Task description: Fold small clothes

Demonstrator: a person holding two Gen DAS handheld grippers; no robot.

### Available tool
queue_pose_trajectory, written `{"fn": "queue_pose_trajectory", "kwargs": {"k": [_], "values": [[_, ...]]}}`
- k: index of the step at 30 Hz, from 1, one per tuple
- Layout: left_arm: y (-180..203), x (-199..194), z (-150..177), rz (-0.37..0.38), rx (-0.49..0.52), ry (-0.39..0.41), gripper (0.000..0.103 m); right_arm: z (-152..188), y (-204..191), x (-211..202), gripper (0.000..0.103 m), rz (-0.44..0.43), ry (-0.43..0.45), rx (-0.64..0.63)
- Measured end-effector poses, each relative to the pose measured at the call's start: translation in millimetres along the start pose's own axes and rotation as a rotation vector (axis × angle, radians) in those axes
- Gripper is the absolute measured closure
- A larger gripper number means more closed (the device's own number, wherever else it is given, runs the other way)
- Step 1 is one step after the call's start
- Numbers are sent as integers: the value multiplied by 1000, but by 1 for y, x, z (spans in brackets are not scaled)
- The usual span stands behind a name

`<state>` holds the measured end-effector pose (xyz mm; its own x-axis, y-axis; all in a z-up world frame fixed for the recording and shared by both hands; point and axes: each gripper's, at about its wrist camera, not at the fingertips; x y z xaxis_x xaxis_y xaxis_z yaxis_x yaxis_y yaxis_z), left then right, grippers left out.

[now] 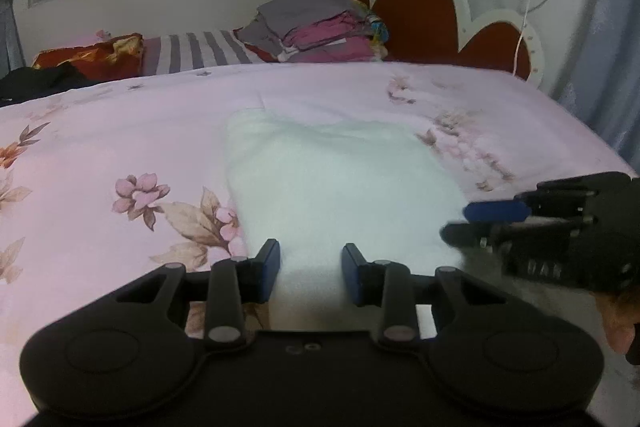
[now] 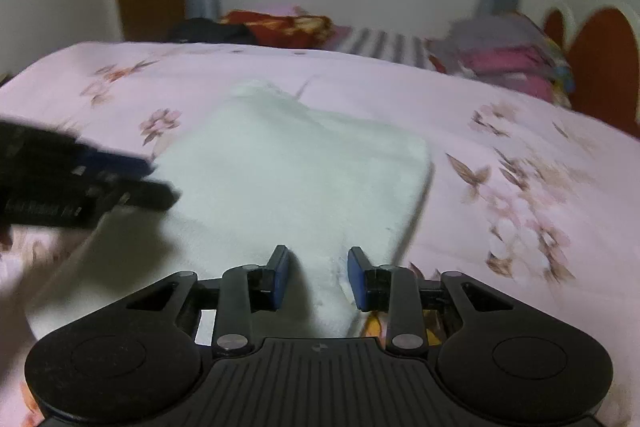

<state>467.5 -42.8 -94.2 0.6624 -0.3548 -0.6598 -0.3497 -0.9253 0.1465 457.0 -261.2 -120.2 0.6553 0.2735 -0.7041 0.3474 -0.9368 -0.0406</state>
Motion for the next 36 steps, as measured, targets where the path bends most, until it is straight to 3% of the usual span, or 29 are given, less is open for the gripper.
{"fn": "queue_pose_trajectory", "kwargs": {"k": [4,7,11,15,19,22,27,34,36], "values": [[1,-1,24,4,-7,-69,70,4,-12,-35,72,-60,36,23],[-3,-9,35,6,-52,-62,68,24,-23,-28,72,-29,-84,-7],[-6,-29,46,15,-84,-67,68,35,-19,-50,72,10,-74,90],[-2,-36,65,38,-49,-106,66,46,-23,-78,72,-38,-23,143],[-6,-40,74,45,-69,-109,63,70,-27,-68,72,-17,-114,170],[-4,-40,75,43,-55,-111,63,77,-16,-68,72,-40,-99,272],[-5,-40,75,50,-52,-119,62,76,-21,-69,72,-12,-98,277],[-6,-40,75,48,-48,-121,52,78,-25,-69,72,20,-96,308],[-7,-40,75,42,-53,-118,45,78,-23,-69,72,18,-97,315]]}}
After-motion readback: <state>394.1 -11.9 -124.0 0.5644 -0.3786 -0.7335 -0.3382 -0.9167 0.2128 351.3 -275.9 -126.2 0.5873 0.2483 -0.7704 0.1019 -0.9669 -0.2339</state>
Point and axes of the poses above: each gripper's, at about its wrist camera, not at the fingertips, and x roughly the way its jaws point, y to its right, z to its underside
